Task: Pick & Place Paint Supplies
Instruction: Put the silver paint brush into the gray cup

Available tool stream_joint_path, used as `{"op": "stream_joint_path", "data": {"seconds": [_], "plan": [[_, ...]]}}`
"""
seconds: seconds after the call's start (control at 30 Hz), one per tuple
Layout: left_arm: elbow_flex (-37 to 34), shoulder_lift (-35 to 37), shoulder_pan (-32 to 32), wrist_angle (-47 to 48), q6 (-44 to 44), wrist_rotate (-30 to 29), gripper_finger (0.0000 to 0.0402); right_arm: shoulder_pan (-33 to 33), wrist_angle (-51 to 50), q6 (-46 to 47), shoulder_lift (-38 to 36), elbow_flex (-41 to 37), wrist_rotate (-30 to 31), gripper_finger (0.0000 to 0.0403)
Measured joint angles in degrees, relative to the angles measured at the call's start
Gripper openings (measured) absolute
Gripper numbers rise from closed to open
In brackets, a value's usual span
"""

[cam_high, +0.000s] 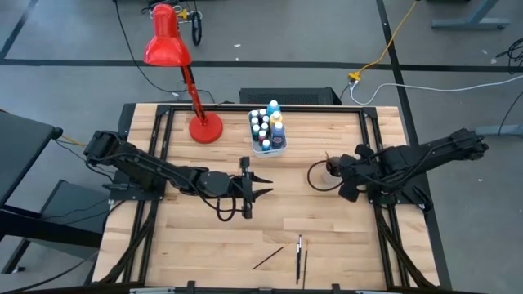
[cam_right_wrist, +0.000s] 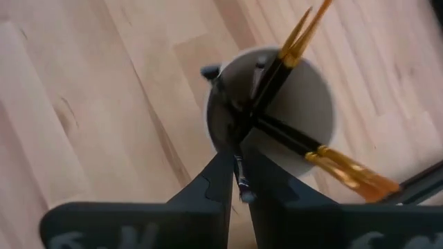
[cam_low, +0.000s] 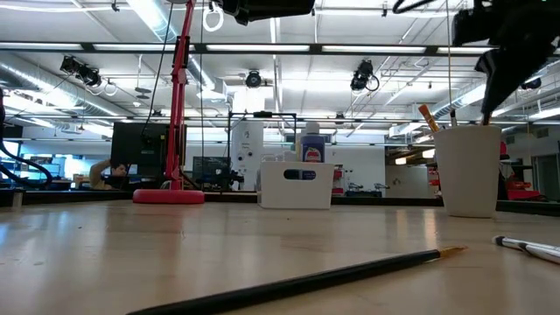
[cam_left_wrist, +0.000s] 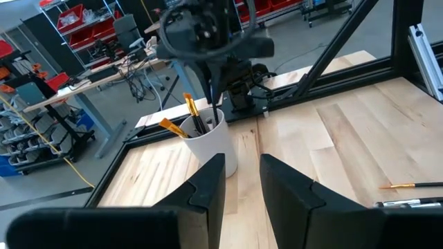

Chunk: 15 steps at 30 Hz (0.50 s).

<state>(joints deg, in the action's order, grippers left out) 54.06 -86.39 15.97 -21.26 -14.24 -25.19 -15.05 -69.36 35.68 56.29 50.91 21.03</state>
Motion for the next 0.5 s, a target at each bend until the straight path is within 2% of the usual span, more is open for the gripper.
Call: {"op": "stream_joint_path", "data": {"seconds": [0.23, 0.5], "plan": [[0.00, 0.00, 0.00, 0.00, -0.04, 0.00, 0.0098, 0.00, 2.85, -0.11, 0.02, -4.28, -1.02, 0.0054], [-0.02, -0.02, 0.00, 0.00, -0.09, 0.02, 0.0098, 0.00, 3.28, -1.40, 0.00, -4.17, -0.98, 0.0075]]}}
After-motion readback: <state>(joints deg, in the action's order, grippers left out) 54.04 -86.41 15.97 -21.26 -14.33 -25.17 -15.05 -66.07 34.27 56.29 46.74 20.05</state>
